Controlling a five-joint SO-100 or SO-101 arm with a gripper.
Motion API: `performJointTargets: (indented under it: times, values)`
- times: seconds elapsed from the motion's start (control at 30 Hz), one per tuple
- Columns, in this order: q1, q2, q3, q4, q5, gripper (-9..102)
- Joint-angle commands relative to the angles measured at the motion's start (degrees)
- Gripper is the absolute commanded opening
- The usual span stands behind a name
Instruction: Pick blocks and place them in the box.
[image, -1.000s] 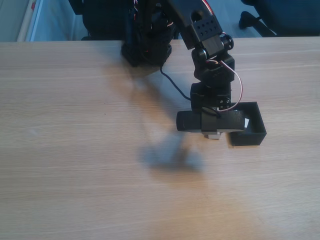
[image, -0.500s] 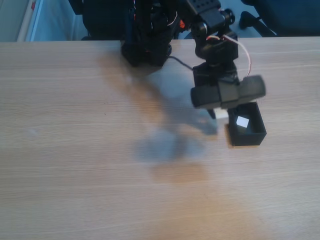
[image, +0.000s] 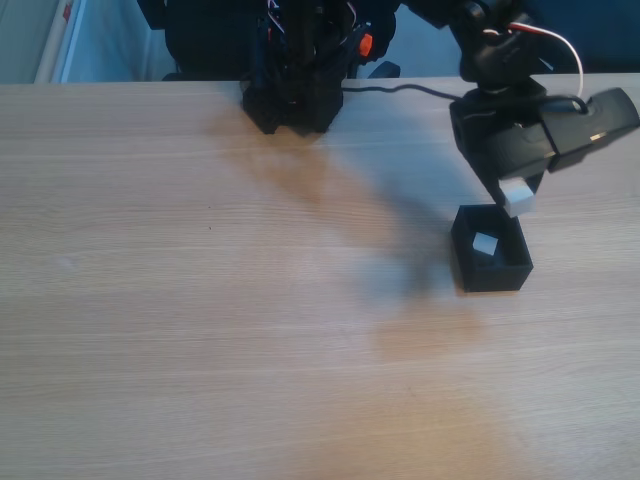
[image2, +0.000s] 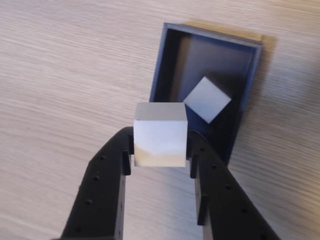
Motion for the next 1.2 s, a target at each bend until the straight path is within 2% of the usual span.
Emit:
performJointTargets:
  times: [0.0,0.17,0.23,0.37,0.53,0.63,0.7,0.87,1.17]
  values:
    - [-0.4,-1.4,-4.2,0.1,1.2,1]
    - [0.7,-2.2,-3.0,-1.8,1.0,3]
    - [1.2,-2.4,-2.9,-2.1,0.7,10]
    - [2.2,-2.5,-3.0,-2.1,-0.1,15]
    - [3.2,-2.1,-2.7,-1.8,-1.8,15]
    - [4.3,0.4,-0.8,0.7,-4.6,7]
    - [5.4,4.7,3.3,2.3,-7.1,0]
    - [9.9,20.0,19.8,4.0,-12.9,0]
    - [17.4,44.6,45.6,5.3,-16.1,0]
